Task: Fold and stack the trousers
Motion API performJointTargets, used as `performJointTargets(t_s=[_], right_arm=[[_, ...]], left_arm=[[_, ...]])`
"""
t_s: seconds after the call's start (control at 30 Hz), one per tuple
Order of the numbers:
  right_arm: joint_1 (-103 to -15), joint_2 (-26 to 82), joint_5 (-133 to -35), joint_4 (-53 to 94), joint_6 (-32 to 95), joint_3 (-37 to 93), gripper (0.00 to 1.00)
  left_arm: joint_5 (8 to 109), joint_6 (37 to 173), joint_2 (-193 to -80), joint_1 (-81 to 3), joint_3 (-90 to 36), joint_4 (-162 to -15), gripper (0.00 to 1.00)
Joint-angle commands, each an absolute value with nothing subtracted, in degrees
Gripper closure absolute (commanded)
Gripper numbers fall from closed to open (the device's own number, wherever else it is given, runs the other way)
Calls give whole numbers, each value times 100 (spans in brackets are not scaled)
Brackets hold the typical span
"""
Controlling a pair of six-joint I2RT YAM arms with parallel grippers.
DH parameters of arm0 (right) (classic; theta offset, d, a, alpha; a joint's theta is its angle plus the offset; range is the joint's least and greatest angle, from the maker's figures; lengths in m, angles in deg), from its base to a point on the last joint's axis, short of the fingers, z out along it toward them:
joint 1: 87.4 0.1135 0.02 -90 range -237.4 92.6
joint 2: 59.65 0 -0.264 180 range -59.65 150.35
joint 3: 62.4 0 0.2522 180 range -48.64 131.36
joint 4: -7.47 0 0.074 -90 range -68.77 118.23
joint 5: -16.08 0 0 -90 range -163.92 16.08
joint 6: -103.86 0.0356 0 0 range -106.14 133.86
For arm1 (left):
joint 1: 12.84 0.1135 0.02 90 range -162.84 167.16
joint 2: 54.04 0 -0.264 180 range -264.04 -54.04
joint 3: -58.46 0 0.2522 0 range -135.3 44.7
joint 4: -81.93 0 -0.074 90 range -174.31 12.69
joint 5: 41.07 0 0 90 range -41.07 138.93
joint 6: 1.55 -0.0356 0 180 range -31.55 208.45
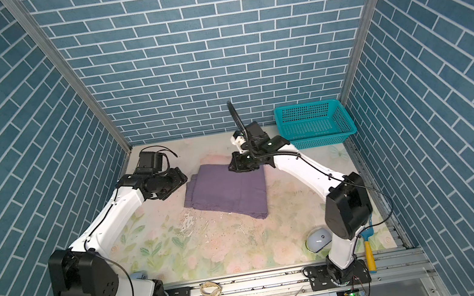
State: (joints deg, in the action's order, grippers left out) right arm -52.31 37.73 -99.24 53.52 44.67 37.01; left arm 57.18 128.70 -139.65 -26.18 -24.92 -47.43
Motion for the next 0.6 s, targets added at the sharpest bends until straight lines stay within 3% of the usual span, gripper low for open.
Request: performJointTargets(t_s=[0.0, 0.27, 0.33, 0.47, 0.57], right_arm=[[-5269, 3526, -9982, 4987, 4650, 2712, 81], [-5434, 3122, -10055, 4694, 4836, 1983, 78], [-5444, 3173, -10072, 4673, 4857, 2017, 78], [-5447, 3205, -10116, 4609, 4936, 2018, 78], [-5457, 3188, -10103, 4611, 4942, 1970, 77]], left_arm=[[5705, 12679, -14586, -2874, -2599, -4763, 27], [5584, 12692, -15540, -2949, -2850, -4963, 28], [5688, 12719, -15727, -2954, -2864, -5119, 33], [5741, 12801, -15917, -2961, -2934, -5114, 56], [5758, 12816, -15836, -2962, -2974, -5121, 82]])
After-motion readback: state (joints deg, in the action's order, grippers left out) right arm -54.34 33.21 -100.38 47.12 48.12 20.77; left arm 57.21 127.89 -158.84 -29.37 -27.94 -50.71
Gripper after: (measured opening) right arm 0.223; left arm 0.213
